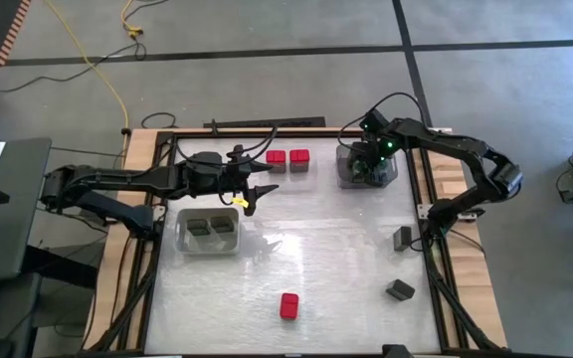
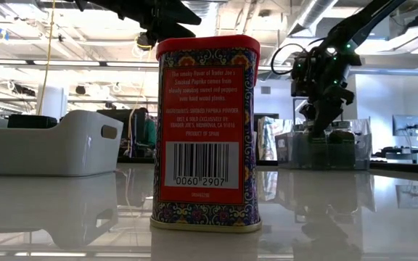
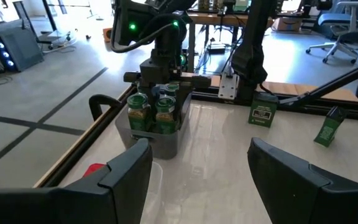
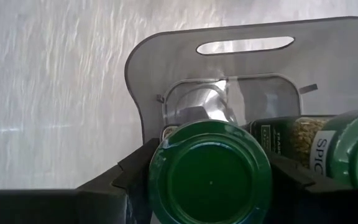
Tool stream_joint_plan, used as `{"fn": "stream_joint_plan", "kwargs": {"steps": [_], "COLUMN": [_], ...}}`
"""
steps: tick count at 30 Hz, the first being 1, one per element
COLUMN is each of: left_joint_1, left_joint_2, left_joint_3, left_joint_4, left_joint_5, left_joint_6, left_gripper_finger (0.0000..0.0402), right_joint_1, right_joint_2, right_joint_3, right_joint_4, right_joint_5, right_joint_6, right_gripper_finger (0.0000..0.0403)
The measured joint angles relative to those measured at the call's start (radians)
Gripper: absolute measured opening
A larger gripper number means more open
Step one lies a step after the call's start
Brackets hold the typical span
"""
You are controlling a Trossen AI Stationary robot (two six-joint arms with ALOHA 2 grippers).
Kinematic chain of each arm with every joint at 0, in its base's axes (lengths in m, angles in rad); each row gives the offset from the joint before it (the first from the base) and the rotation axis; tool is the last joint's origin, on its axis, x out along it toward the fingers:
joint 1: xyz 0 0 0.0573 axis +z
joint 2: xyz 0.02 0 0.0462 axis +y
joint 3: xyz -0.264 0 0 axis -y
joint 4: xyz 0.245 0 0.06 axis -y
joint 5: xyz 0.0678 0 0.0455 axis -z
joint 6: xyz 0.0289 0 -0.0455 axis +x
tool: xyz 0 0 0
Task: Sort spices by type
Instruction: Put the green seasoning bottle into the black bin
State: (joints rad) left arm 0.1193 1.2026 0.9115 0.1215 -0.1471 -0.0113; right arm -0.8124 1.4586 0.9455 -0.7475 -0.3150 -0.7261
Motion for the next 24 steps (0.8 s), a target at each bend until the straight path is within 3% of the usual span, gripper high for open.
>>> {"fn": "stream_joint_plan", "kwargs": {"steps": [17, 24], "left_joint_1": [0.000, 0.000], "left_joint_2": [0.000, 0.000], "left_joint_3": [0.000, 0.000], "left_joint_4": [0.000, 0.000], "left_joint_5": [0.000, 0.000], "left_joint_6": [0.000, 0.000], "left_gripper_finger": [0.0255, 0.0255], "right_joint_1": [-0.002, -0.002], "right_joint_2": [0.000, 0.000], "right_joint_3": [-0.001, -0.001], "right_joint_4": [0.000, 0.002], "right_joint_5": [0.005, 0.052], "right_joint_6": [-0.008, -0.016], "right_gripper_finger": [0.0239, 0.0240]}}
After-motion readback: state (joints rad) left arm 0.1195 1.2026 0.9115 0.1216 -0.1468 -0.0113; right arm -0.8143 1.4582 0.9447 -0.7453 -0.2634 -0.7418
